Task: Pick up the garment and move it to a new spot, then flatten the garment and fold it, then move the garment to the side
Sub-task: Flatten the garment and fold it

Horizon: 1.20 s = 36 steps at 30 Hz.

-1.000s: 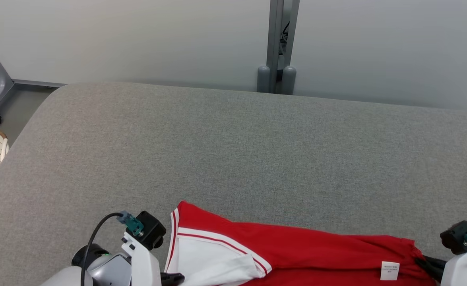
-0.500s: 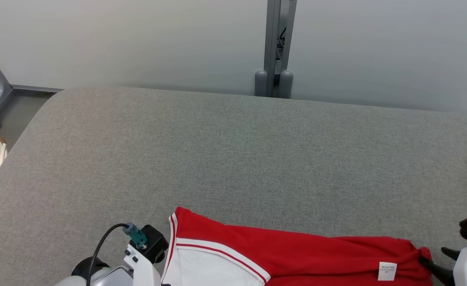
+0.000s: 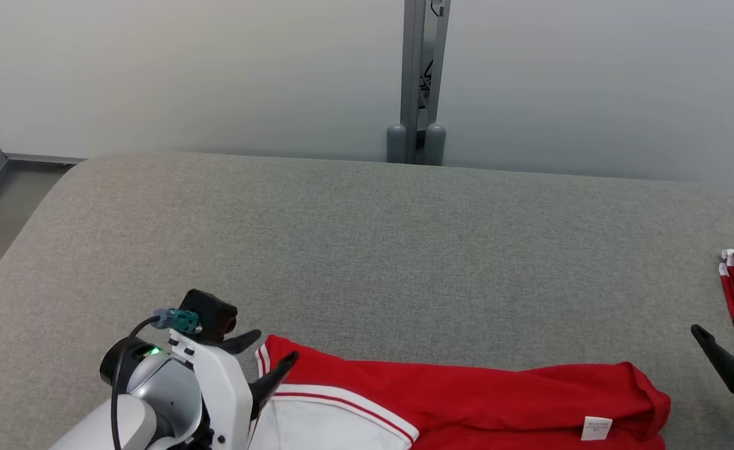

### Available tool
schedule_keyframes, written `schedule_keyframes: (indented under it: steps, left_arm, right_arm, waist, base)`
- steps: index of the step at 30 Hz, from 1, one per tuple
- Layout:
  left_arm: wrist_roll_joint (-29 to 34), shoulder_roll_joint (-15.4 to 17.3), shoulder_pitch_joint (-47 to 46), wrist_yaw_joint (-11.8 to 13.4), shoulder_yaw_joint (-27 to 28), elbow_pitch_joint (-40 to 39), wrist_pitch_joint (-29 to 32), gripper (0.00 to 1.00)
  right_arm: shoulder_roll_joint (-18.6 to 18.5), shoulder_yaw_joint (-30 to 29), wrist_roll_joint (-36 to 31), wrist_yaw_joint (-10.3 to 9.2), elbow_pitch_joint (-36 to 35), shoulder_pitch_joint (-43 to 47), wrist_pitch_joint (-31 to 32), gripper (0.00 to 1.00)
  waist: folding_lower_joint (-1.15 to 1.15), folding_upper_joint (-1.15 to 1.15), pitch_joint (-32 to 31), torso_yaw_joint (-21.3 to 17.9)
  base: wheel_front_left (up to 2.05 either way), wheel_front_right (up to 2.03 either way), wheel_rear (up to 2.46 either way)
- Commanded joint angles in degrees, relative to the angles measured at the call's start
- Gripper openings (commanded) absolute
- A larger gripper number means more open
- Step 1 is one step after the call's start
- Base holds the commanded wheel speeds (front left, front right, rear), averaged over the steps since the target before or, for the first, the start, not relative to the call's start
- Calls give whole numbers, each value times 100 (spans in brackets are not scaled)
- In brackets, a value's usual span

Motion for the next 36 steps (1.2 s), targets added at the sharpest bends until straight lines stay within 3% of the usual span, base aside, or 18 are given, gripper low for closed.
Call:
schedule_keyframes:
  steps: [1, 6, 8, 9, 14, 17, 18, 20, 28, 32, 33, 36]
  left_arm:
    - [90, -47, -123, 61, 60, 100, -171, 100]
    - [455, -357, -226, 238, 240, 511, -1115, 100]
    - [612, -478, -241, 329, 308, 695, -1530, 100]
    - [710, -648, -246, 407, 370, 876, -1972, 100]
    - [835, -1077, -66, 504, 524, 1310, -3111, 100]
    - [836, -1344, 58, 574, 649, 1550, -3736, 100]
    - [836, -1344, 58, 574, 649, 1550, -3736, 100]
    - [1068, -1560, 221, 734, 837, 1675, -3997, 100]
    - [2566, -2178, 1046, 1166, 2026, 922, -4026, 100]
    - [3205, -2531, 1569, 1036, 2537, 652, -4027, 100]
    - [3438, -2711, 1755, 881, 2827, 600, -4028, 100]
    - [3602, -2826, 1853, 692, 2988, 620, -4028, 100]
  right_arm:
    - [26, -47, -84, -1, 67, 82, -91, 100]
    - [186, -483, -384, -1, 254, 32, -294, 100]
    - [254, -1122, -658, -1, 159, -42, -297, 100]
    - [375, -1809, -1022, -1, 16, 197, -292, 100]
    - [875, -3738, -2185, 0, -653, 1003, -295, 100]
    - [1269, -4614, -2937, 0, -1181, 1632, -289, 100]
    - [1269, -4614, -2937, 0, -1181, 1632, -289, 100]
    - [1734, -5329, -3538, 0, -1625, 2177, -287, 100]
    - [2481, -5944, -4451, 0, -2257, 3015, -287, 100]
    - [2715, -6012, -4627, 0, -2328, 3203, -287, 100]
    - [2778, -6021, -4687, -1, -2339, 3254, -286, 100]
    - [2789, -6009, -4675, 0, -2295, 3248, -286, 100]
  waist:
    - [0, 0, -19, -42]
    - [0, 0, -64, -156]
    - [0, 0, -70, -203]
    - [0, 0, -79, -240]
    - [0, 0, -109, -321]
    - [0, 0, -120, -367]
    - [0, 0, -120, -367]
    - [0, 0, -127, -396]
    - [0, 0, -98, -442]
    - [0, 0, -70, -475]
    - [0, 0, -56, -482]
    - [0, 0, -49, -483]
  base:
    - [0, 0, 0]
    - [0, 0, 0]
    - [0, 0, 0]
    - [0, 0, 0]
    - [0, 0, 0]
    - [0, 0, 0]
    - [0, 0, 0]
    - [0, 0, 0]
    - [0, 0, 0]
    - [0, 0, 0]
    - [0, 0, 0]
    - [0, 0, 0]
